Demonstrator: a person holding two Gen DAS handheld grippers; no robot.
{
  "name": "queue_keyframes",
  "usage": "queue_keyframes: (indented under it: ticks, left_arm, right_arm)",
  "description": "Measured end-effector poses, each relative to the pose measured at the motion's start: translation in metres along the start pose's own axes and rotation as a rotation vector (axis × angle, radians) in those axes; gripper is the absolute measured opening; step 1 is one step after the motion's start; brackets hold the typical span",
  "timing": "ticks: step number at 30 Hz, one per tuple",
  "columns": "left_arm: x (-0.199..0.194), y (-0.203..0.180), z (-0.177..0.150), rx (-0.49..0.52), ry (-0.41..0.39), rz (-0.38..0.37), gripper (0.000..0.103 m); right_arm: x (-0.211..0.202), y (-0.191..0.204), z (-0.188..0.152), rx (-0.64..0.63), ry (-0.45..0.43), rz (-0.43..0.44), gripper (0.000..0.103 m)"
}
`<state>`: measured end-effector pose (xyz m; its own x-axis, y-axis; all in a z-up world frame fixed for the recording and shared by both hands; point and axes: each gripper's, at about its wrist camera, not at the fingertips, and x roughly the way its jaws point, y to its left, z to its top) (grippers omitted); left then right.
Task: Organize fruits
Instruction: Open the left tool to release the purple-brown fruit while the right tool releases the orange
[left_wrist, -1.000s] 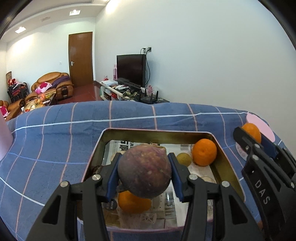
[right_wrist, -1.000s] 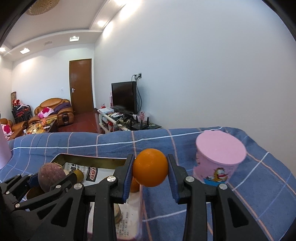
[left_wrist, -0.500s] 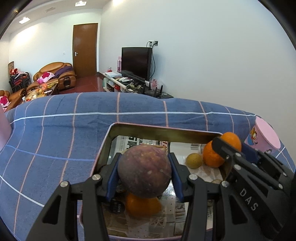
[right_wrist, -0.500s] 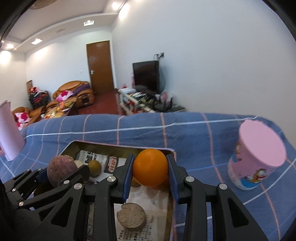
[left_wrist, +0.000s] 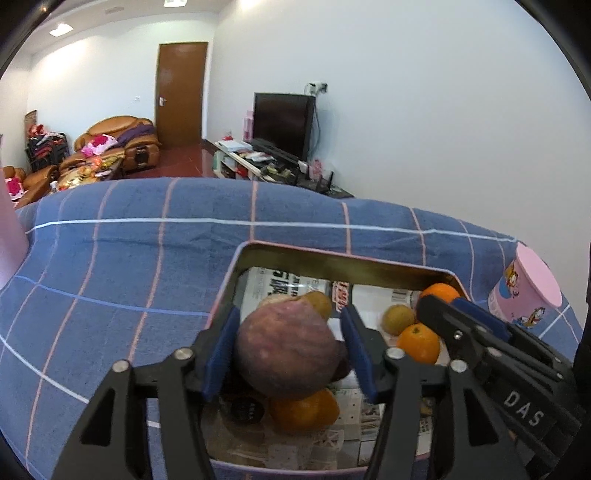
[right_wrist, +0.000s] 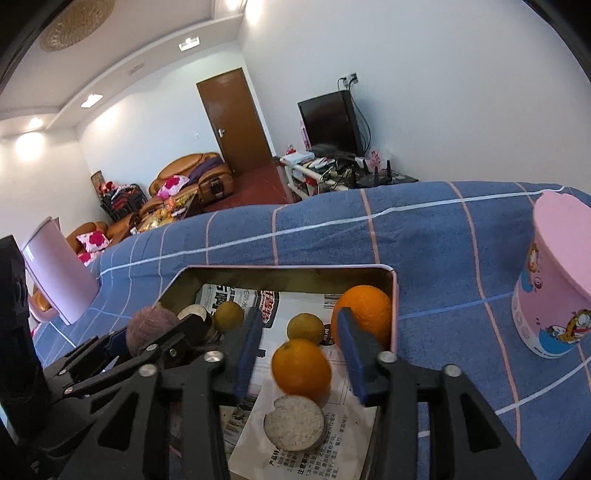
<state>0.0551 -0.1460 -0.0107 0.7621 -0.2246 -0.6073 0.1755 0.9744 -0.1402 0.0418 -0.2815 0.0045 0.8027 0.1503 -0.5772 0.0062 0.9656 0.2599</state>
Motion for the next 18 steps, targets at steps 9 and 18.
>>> queue_keyframes:
  ticks: [9,18]
  left_arm:
    - [-0.032,-0.003,-0.017,0.052,-0.122,0.029,0.103]
    - [-0.074,0.011,-0.028,0.069,-0.225,0.077,0.103]
  right_arm:
    - [-0.042,-0.004,-0.007,0.041,-0.22,-0.045,0.071]
    - [-0.081,0.024,-0.025,-0.044,-0.389,-0.181,0.072]
